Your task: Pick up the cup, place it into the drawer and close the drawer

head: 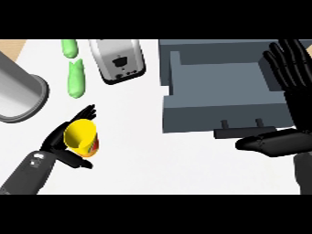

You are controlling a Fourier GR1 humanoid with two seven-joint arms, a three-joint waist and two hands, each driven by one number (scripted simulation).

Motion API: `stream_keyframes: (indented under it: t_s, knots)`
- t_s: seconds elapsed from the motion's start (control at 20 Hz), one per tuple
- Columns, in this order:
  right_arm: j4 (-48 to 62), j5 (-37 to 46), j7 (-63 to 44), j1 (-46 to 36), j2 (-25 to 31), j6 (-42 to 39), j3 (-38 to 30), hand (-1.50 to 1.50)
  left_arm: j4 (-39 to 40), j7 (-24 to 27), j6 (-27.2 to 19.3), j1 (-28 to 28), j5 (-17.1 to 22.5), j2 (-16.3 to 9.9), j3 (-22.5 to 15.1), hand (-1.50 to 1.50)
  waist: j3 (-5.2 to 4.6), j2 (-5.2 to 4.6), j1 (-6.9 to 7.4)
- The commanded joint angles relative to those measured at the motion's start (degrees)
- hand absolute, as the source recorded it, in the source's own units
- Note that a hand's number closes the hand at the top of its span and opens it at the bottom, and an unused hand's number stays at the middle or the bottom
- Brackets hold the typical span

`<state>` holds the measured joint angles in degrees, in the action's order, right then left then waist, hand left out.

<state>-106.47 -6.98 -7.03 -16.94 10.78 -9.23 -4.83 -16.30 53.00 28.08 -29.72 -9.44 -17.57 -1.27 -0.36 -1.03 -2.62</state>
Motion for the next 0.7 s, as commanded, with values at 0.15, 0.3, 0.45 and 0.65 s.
stream_keyframes:
  t_s: [0.15, 0.3, 0.45, 0.65]
  knots:
    - [-0.3, -1.9, -0.6, -1.0, 2.1, -1.4, -2.3, -1.50, 1.9, 8.2, 10.9, -0.7, 0.2, 1.5, -1.1, -1.50, -0.02, -0.08, -0.42]
    - [0.3, -0.3, -0.8, 0.0, 0.3, -0.4, -0.1, -1.50, 1.2, 8.3, 15.0, 0.2, 0.7, 3.6, -2.1, 1.50, -0.04, -0.04, 0.08]
    - [-0.4, 0.3, 1.0, 1.1, 0.8, -0.6, -0.6, -1.50, -1.1, 9.8, 13.0, -1.1, 1.6, 3.9, -1.7, 1.50, -0.02, 0.06, -0.18]
    - [0.0, 0.5, 0.9, 1.4, 1.0, -0.9, -0.6, -1.50, -3.2, 15.1, -1.9, 0.1, 1.3, 5.3, -0.4, 1.50, 0.00, 0.04, 0.16]
